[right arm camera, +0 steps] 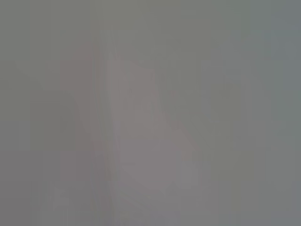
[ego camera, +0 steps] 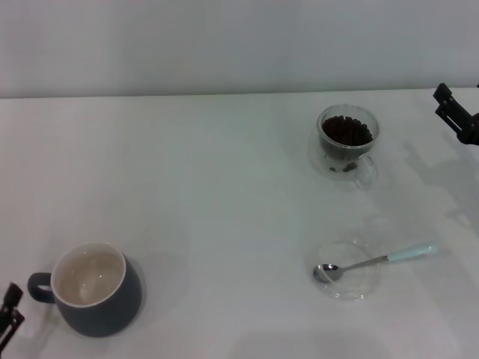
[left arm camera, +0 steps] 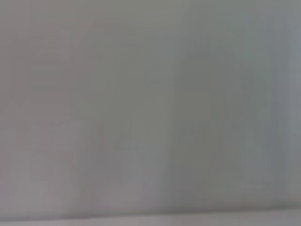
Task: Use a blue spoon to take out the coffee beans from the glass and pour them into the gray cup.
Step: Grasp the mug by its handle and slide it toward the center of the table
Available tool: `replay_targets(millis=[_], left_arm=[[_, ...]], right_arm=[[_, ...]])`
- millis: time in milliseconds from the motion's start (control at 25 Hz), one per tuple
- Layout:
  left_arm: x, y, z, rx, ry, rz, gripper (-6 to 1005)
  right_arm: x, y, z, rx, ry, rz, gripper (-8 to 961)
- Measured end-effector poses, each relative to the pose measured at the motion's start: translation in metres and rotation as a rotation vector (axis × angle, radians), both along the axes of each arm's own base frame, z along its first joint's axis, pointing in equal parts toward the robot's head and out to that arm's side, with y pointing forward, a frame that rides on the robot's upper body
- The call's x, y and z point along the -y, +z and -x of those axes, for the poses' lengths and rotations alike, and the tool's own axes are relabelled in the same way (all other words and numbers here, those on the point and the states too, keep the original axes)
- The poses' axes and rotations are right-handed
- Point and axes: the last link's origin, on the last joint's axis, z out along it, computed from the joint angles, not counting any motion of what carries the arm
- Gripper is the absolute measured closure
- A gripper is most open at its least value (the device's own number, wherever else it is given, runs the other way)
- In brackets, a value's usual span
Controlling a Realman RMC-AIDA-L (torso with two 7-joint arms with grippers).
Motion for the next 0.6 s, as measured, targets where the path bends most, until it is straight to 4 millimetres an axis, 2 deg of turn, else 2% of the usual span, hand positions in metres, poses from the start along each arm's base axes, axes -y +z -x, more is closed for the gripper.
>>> replay_targets(millis=[360,600], left_arm=[[0.006,-0.006,0.006,-0.048,0.001,0.085,107],[-0.003,-0.012,0.015,-0.077,0.058,0.126,107]], right_arm=[[-0.002,0.0,0.001,0.0,0.004,0.0,94],[-0.002,0.0,0.002,-0.002,0.004,-0.001,94]])
